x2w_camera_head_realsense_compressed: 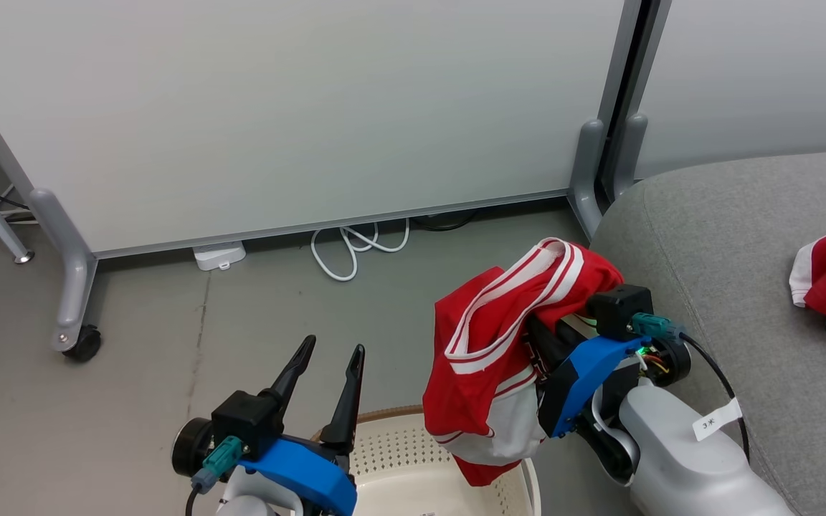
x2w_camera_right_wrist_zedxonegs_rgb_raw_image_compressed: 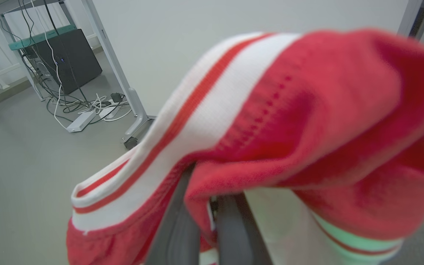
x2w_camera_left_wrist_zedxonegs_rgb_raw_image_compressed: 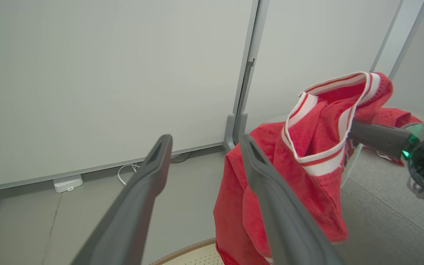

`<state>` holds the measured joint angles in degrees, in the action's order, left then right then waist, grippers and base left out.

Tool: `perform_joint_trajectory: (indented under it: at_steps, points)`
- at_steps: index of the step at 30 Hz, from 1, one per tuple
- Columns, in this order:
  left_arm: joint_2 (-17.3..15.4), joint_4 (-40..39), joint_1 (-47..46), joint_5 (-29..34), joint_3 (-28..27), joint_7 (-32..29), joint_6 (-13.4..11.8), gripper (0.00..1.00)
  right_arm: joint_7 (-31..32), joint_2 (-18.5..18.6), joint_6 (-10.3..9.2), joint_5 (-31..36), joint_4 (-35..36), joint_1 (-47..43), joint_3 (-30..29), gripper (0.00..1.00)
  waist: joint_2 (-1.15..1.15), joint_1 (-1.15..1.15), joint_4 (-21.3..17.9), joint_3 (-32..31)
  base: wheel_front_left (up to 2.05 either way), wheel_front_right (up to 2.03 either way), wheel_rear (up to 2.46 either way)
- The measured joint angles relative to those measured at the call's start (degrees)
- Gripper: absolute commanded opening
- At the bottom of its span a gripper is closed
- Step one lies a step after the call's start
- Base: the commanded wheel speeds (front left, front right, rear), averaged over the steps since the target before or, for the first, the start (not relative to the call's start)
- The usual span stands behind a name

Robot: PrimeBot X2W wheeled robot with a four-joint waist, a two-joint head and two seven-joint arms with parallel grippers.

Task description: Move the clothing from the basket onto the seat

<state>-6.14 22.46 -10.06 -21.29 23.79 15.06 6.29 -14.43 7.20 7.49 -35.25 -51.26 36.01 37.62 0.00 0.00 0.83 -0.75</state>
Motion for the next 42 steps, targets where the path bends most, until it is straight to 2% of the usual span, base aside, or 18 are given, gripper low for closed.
perform_joint_trajectory:
  at_steps: [10, 18, 29, 35, 42]
  points:
    - [1.5, 0.1, 0.7, 2.0, -2.8, 0.0, 0.8, 1.0, 0.0, 0.0, 0.0, 0.2, 2.8, -1.1, -0.5, 0.0, 0.0, 0.0, -1.6, 0.1, 0.0, 0.0, 0.0]
    - [1.9, -0.9, 1.8, 2.4, -5.6, 0.0, 1.1, 1.0, -0.4, 1.0, 0.0, 1.0, 9.1, -3.5, -1.2, 0.0, 0.0, 0.0, -4.9, 0.8, 0.0, 0.0, 0.0]
    - [1.5, -2.0, 2.5, 2.6, -7.7, 0.0, 1.1, 1.0, -0.2, 1.7, 0.0, 3.6, 17.6, -9.3, -4.4, 0.0, 0.0, 0.01, -12.5, 1.8, 0.0, 0.0, 0.0]
    - [1.2, -2.0, 2.4, 2.6, -7.2, 0.0, 1.1, 1.0, 1.8, 1.7, 0.0, 6.1, 23.2, -13.7, -8.2, 0.0, 0.0, 0.0, -18.6, 3.0, 0.0, 0.0, 0.0]
    - [0.6, -1.5, 2.2, 2.5, -7.0, 0.0, 1.1, 1.0, 3.8, 0.7, 0.0, 8.2, 27.3, -16.4, -10.7, 0.0, 0.0, 0.0, -23.4, 4.1, 0.0, 0.0, 0.0]
